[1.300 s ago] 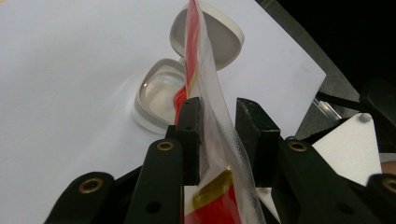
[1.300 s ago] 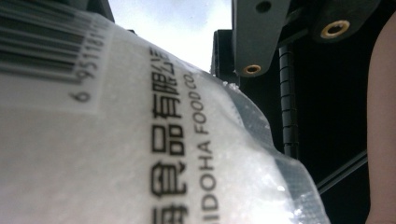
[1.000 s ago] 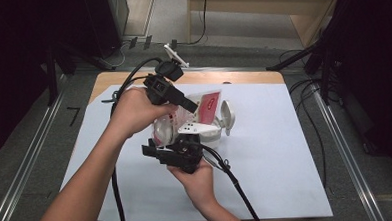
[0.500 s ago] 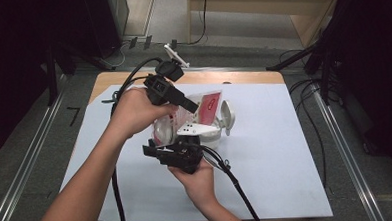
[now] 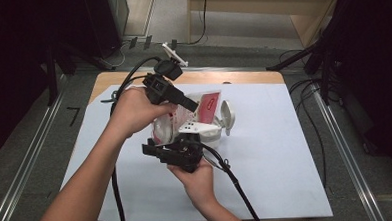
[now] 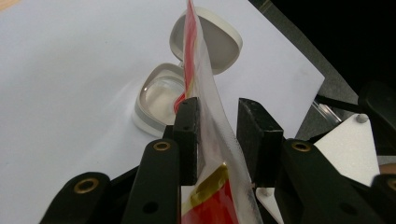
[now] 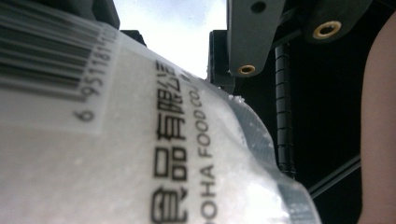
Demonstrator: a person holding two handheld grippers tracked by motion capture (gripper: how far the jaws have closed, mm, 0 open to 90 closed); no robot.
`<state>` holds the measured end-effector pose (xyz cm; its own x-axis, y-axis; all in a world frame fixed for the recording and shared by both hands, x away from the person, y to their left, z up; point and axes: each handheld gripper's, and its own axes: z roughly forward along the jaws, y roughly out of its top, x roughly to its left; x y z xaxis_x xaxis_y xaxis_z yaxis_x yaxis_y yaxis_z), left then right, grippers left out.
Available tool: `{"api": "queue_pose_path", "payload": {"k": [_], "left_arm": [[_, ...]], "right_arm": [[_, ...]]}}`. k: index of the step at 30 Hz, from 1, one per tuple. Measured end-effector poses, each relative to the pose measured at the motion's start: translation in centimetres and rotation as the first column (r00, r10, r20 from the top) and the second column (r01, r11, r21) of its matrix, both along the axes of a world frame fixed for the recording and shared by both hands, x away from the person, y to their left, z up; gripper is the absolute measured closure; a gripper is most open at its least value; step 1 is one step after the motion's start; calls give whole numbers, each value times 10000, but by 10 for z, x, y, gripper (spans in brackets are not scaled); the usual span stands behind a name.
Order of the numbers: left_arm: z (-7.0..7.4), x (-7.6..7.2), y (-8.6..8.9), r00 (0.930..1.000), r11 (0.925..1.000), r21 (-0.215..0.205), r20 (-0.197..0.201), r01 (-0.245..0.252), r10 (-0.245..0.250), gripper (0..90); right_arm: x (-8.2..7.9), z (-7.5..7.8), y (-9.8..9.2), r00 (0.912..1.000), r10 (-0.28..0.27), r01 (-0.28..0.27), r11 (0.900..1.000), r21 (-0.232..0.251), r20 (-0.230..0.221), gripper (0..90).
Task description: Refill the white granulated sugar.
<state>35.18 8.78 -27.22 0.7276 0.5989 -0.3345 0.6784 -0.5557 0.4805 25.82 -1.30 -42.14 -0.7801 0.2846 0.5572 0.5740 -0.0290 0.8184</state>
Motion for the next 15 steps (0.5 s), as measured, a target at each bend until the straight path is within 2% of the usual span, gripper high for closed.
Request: {"api": "queue_pose_path", "payload": {"k": [8,15], "left_arm": [[2,0,-3,9999,9998,158,120,71,-73,700],[1,0,-5,9999,9992,374,41,147,-148,715]], "right_arm": [[2,1,-1,10000,3,-2,10000,84,-38,650],[3,0,-3,10000,50,-48,9995,-308,68,649]]}}
